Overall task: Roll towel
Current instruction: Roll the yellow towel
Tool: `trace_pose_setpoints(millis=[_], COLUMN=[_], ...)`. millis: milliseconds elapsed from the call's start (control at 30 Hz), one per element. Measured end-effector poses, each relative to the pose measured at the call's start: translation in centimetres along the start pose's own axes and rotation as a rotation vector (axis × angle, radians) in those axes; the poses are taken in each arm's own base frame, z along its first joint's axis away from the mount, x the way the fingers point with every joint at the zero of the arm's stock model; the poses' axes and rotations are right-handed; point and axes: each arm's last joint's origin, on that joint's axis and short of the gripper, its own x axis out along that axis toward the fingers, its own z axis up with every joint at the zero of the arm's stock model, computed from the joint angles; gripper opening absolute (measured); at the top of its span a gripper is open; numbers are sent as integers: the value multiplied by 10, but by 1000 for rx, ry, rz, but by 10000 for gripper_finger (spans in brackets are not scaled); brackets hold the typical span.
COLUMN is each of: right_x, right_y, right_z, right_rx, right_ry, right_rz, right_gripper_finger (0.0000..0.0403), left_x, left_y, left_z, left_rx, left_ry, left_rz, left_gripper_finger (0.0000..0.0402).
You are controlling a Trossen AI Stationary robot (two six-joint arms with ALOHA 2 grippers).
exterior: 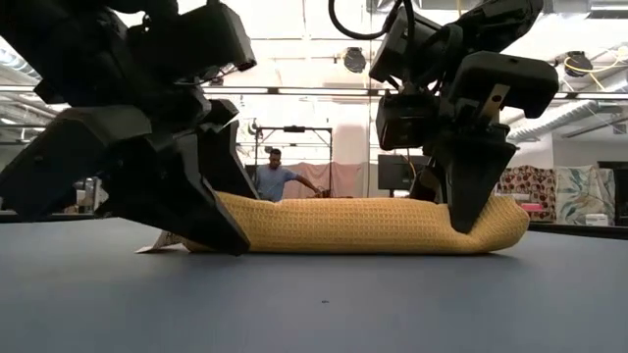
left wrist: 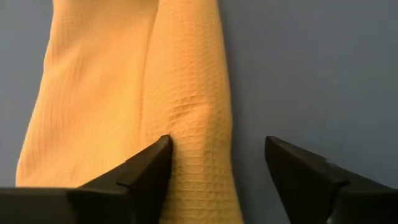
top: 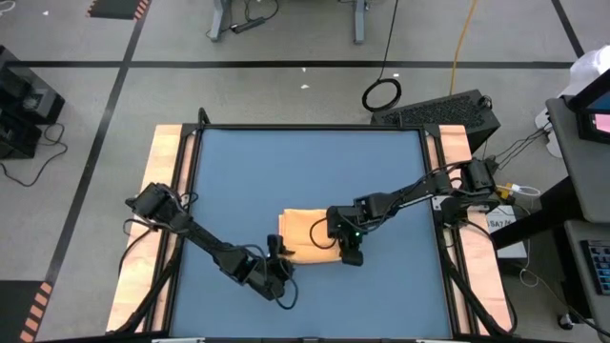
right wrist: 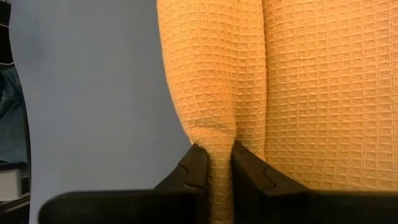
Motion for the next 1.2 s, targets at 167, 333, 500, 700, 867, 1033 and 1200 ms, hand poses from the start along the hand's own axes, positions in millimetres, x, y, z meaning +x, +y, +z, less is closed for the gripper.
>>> trace_pose_setpoints(millis=[167,333,500,700,867,1033,1200], right_x=[0,-1,-15,-39,-34,-12,16], right_y=[0,1,9,45,83,100,104], right_z=[0,0,0,-20,-37,-51,-53], right_rx=[-2,-14,-43,-230,-349,-368,-429], right_ry=[0,-4,-40,-87,-170,-218,-231], right_rz=[-1,-7,-26,-245,-337,-469,-482], right_gripper_finger=[32,53,113,177,210,223,218], left_x=[6,12,15,12,5,9,13], left_y=[10,18,25,32,41,52,63], left_z=[-1,1,2,4,9,11,8], left_rx=[-69,-129,-151,-183,-249,-326,-392], left_ry=[55,91,117,140,161,193,244], left_rz=[-32,-112,-169,-225,-328,-386,-383], left_gripper_finger=[200,122,48,45,50,54,56])
